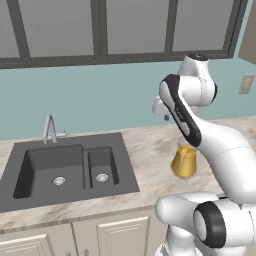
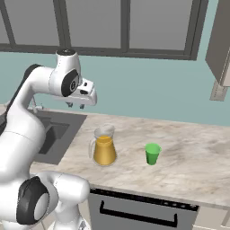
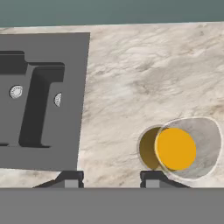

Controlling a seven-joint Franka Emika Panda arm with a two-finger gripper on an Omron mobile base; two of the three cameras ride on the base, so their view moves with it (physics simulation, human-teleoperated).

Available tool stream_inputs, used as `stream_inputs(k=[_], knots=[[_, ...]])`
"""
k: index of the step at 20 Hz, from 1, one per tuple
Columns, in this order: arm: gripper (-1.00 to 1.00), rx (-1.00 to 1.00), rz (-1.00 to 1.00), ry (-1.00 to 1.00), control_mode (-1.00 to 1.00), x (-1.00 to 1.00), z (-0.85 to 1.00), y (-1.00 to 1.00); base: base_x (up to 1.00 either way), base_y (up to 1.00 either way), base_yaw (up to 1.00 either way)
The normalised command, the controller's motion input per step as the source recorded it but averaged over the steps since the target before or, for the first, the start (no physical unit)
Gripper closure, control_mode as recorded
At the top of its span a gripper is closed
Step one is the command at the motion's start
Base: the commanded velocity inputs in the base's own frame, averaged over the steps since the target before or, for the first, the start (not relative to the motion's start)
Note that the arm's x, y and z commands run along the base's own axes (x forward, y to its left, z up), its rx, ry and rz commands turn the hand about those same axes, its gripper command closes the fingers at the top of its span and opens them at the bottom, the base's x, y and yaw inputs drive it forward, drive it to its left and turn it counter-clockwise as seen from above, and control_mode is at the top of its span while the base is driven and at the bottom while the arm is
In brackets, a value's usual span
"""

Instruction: Place the pitcher and cup on the dining counter for serving.

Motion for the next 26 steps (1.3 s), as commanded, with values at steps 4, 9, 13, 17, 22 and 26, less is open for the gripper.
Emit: stream_inputs(k=[4,9,13,17,22,26], knots=[[-1.00,0.00,0.00,-0.04,-1.00,-0.22,-0.01,0.00,0.00,0.00,0.00],[-1.00,-0.06,-0.17,0.00,-1.00,-0.25,-0.35,0.05,0.00,0.00,0.00],[-1.00,0.00,-0.34,0.04,-1.00,-0.26,-0.42,-0.04,0.00,0.00,0.00],[-1.00,-0.01,-0.42,0.15,-1.00,-0.02,-0.54,-0.12,0.00,0.00,0.00],[-1.00,0.00,-0.39,0.25,-1.00,0.00,-0.73,-0.18,0.00,0.00,0.00],[-1.00,-0.01,-0.37,0.27,-1.00,0.04,-0.81,-0.16,0.00,0.00,0.00]])
